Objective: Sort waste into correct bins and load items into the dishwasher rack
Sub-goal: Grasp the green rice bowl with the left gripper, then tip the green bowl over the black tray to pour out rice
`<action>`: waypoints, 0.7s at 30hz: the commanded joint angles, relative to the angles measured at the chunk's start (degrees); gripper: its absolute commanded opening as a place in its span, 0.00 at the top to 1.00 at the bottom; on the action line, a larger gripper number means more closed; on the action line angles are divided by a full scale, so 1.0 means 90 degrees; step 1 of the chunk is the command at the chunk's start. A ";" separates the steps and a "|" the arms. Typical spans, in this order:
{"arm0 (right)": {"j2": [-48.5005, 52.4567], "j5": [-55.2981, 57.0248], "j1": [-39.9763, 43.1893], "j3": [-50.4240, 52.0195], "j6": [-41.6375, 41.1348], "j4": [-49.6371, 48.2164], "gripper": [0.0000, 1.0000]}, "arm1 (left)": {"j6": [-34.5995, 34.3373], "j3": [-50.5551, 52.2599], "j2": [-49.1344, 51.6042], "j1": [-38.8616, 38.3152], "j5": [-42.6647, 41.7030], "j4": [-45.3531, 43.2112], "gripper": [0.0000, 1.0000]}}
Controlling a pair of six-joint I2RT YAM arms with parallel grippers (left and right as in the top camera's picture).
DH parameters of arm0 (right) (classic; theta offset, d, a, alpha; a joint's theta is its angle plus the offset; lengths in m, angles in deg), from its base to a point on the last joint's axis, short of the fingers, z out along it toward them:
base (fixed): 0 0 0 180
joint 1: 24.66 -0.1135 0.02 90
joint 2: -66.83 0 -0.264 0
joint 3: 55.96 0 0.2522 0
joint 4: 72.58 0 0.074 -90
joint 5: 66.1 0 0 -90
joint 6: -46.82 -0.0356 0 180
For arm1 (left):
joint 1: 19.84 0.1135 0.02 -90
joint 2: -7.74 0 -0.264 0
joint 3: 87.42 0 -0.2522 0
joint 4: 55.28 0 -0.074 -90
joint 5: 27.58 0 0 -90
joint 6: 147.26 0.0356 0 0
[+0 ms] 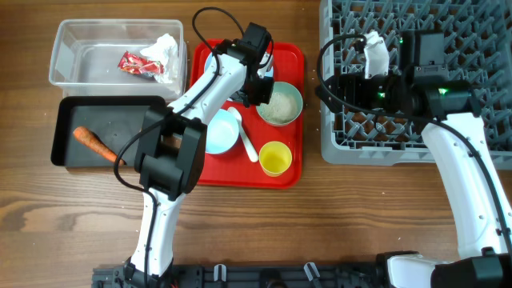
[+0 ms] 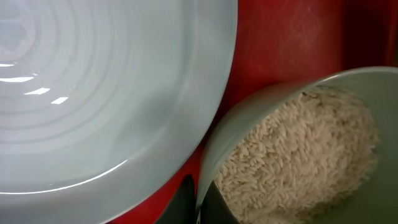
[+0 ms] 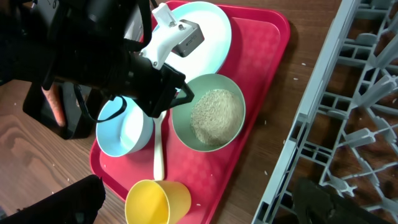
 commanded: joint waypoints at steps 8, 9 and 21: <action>0.0066 0.0039 0.0015 -0.0131 -0.0027 0.0000 0.00 | -0.0476 -0.0182 -0.1154 0.0245 -0.0923 0.0138 0.96; 0.0066 0.0039 0.0015 -0.0131 -0.0027 0.0000 0.00 | -0.0495 -0.0182 -0.1270 0.0306 -0.0942 0.0170 0.96; 0.0066 0.0039 0.0015 -0.0131 -0.0022 -0.0102 0.00 | -0.0855 -0.0182 -0.2820 0.3599 -0.0457 0.2543 0.96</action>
